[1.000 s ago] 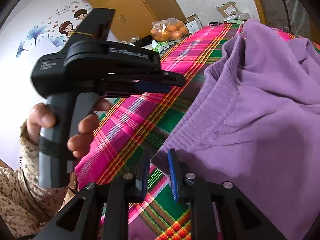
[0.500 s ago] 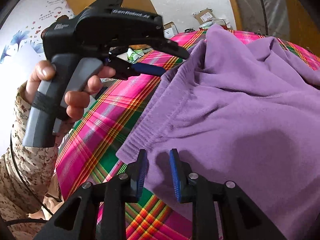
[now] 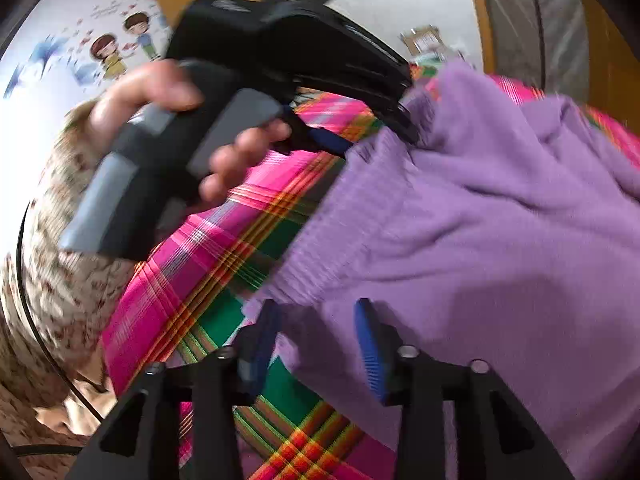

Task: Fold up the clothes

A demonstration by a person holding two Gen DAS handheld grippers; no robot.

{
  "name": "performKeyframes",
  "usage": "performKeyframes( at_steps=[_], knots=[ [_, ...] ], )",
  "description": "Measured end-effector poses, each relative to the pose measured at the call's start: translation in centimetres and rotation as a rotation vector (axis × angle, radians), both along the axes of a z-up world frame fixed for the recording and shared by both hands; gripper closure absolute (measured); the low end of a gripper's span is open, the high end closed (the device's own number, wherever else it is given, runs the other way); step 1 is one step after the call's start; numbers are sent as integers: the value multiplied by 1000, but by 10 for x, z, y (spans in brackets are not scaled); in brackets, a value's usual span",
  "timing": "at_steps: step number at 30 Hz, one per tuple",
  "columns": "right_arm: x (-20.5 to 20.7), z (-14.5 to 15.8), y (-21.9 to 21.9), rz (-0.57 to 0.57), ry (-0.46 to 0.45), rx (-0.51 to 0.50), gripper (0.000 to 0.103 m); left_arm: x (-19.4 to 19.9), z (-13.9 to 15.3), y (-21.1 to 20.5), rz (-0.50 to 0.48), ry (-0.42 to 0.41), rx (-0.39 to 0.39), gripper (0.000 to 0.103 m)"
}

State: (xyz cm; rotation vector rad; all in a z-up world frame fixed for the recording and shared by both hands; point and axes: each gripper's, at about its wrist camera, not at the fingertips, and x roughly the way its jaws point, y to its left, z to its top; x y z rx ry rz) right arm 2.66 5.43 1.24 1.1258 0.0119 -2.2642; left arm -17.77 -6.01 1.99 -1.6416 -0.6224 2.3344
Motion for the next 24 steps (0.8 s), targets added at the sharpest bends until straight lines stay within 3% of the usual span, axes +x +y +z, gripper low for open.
performKeyframes(
  at_steps=[7,16,21,23,24],
  knots=[
    [11,-3,-27,25,62,138,54,-12,-14,-4,1,-18,35,77],
    [21,-5,-53,24,116,272,45,-20,-16,-11,23,-23,87,77],
    [21,-3,-55,1,108,270,44,-29,-16,-6,0,-7,81,77],
    [22,-2,-55,-9,107,270,44,-32,-17,-6,-9,-6,81,80],
    [23,-2,-55,-14,107,269,44,-33,-19,-8,-7,-11,93,86]
  ],
)
